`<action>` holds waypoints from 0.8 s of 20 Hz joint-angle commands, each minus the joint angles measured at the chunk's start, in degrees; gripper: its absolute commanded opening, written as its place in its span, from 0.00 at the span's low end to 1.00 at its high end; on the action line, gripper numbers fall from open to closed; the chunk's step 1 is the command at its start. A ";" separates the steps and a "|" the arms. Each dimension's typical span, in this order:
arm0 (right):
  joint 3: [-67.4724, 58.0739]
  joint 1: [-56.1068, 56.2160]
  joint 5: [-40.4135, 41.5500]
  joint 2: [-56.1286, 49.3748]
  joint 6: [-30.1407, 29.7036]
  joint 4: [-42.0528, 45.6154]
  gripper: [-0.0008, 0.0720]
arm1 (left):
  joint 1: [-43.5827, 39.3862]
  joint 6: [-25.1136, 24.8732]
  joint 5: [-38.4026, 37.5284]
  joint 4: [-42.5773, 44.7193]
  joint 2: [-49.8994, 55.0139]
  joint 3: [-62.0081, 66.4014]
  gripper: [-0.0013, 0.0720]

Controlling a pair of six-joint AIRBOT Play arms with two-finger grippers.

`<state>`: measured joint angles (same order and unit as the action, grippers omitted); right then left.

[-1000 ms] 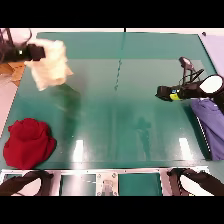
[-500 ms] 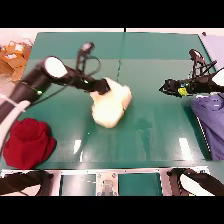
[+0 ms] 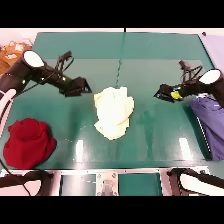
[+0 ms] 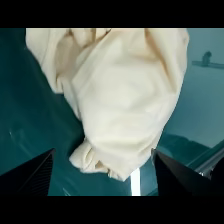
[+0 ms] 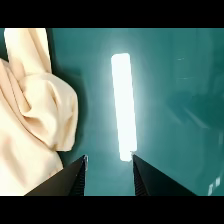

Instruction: Fold the shirts.

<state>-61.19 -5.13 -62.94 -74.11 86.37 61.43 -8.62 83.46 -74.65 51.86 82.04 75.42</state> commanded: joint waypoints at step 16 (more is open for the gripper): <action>-29.42 11.93 3.72 -40.33 -8.81 -20.65 0.49 | -15.69 -2.99 21.62 -14.16 0.90 -33.81 0.26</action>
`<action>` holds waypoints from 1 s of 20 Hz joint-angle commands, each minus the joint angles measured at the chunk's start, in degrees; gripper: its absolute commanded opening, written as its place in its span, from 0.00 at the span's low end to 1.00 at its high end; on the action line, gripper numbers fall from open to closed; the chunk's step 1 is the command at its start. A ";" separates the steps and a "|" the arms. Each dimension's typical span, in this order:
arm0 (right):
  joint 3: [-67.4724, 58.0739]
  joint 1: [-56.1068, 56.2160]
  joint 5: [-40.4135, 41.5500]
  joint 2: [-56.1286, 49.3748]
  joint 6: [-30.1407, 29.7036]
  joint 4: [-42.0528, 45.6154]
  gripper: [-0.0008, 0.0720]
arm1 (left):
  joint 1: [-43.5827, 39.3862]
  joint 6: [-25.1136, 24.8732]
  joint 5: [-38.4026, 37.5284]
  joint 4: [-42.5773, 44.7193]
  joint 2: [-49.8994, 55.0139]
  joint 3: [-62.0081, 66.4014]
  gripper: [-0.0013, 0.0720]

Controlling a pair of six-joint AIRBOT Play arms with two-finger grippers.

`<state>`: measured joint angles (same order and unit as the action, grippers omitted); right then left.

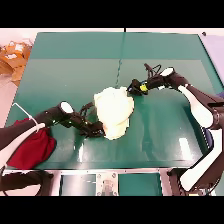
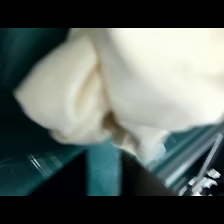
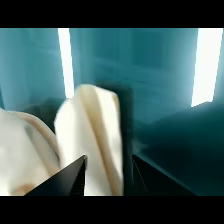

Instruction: Fold the shirts.

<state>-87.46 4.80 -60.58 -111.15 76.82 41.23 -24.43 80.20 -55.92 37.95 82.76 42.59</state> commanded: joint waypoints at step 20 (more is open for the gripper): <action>-4.11 -6.12 -6.67 -0.22 0.48 2.32 0.03 | -0.04 -4.26 16.13 -12.39 1.88 -1.99 0.32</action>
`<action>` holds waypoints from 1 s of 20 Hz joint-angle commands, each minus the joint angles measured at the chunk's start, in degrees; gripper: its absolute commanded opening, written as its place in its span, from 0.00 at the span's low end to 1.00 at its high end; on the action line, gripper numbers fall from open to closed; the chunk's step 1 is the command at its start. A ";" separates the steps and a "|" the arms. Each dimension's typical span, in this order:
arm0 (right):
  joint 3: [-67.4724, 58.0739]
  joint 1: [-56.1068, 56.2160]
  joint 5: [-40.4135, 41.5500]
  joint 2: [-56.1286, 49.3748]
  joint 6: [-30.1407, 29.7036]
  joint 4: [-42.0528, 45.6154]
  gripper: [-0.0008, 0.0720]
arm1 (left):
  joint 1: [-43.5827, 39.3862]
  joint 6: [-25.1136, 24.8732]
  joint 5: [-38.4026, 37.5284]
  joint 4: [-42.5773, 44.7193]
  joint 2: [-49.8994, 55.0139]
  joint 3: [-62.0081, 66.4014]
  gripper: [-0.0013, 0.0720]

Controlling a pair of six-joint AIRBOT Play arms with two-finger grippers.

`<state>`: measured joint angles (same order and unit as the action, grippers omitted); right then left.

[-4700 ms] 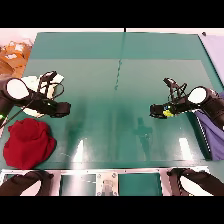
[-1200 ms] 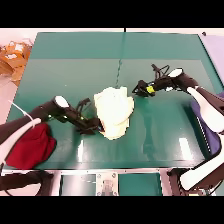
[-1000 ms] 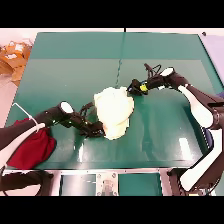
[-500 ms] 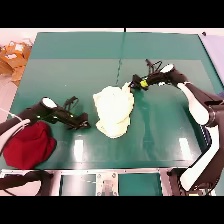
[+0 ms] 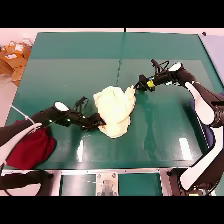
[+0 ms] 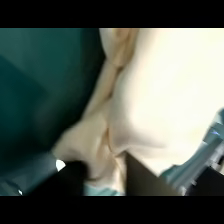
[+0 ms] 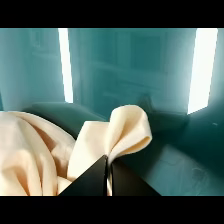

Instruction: Fold the shirts.

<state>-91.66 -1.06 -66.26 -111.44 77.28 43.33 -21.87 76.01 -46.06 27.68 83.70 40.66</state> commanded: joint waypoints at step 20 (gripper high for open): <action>6.88 -19.82 -11.17 46.69 5.31 10.08 0.03 | 24.00 4.48 -28.55 26.25 -20.68 30.10 0.05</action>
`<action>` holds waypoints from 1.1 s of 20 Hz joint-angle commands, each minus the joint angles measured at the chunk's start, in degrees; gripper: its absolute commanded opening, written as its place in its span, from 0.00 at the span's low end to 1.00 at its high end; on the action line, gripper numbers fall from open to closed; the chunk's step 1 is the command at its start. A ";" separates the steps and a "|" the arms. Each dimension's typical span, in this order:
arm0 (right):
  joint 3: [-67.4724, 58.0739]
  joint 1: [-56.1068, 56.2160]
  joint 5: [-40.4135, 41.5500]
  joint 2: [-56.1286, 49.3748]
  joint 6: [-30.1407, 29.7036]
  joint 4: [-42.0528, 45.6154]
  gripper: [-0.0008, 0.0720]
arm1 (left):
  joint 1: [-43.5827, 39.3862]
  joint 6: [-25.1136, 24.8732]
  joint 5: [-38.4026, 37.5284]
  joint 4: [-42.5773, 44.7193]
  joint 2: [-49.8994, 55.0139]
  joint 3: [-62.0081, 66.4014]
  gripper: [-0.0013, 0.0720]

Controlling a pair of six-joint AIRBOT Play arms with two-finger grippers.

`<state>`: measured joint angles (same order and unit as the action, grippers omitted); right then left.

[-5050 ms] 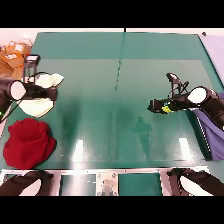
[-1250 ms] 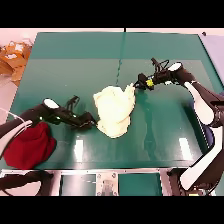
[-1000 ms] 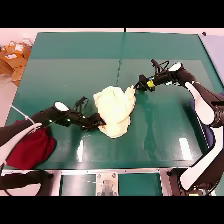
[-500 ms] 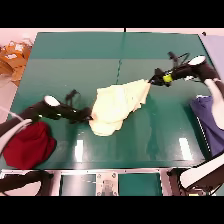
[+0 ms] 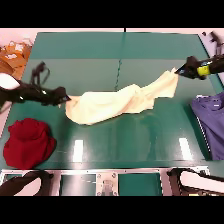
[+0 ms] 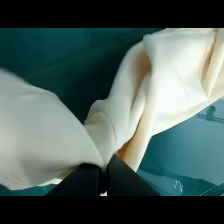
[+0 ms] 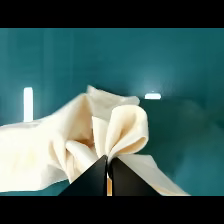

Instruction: Fold the shirts.

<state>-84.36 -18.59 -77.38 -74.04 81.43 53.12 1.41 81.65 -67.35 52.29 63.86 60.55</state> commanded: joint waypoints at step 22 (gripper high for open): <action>51.36 -0.31 25.07 24.55 -10.16 -11.15 0.03 | 0.72 -20.50 10.71 -14.27 -5.60 -21.68 0.05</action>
<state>-44.60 -22.06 -60.58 -43.59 76.49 44.18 2.09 68.69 -68.93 46.76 56.80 55.20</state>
